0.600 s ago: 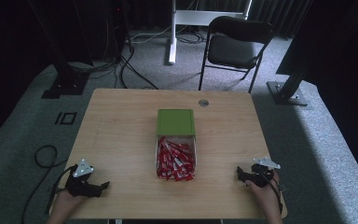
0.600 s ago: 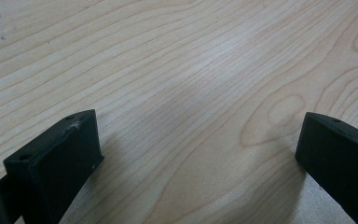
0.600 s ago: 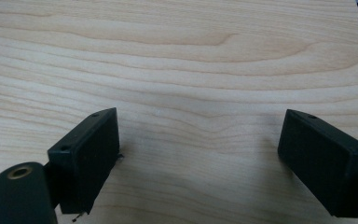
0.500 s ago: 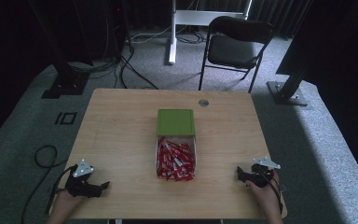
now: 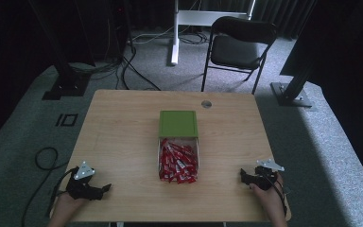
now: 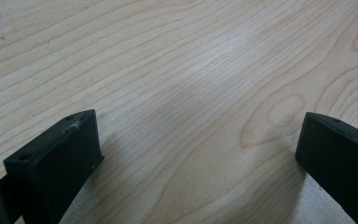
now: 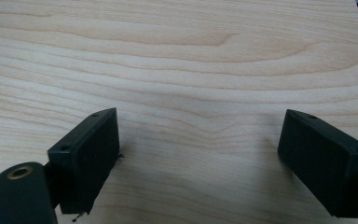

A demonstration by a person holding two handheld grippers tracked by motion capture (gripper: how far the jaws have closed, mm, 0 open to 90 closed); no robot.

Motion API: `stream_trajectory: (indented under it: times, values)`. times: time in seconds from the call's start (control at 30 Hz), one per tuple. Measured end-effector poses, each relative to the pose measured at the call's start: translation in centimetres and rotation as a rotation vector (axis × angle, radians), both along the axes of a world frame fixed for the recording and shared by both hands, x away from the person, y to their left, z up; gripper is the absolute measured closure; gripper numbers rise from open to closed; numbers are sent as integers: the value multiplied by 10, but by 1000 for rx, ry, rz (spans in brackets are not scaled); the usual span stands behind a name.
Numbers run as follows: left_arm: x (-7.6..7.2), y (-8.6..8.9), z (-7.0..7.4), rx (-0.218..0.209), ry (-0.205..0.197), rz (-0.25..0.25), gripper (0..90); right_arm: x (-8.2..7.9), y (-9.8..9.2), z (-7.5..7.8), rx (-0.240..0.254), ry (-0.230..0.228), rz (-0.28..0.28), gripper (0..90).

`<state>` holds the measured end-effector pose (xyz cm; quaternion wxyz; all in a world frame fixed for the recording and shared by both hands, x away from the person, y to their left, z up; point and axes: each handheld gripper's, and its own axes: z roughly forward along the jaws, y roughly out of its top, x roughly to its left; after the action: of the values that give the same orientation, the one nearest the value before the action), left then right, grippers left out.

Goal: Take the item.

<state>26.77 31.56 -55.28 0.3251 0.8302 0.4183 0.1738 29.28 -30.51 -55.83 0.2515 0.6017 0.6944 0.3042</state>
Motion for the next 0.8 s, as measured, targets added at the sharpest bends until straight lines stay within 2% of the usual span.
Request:
stream_trajectory:
  times: [0.5,0.8]
  values:
    - [0,0,0,0,0,0,8,0,0,0,0,0,0,123]
    - [0,0,0,0,0,0,8,5,1,3,4,16,-22,142]
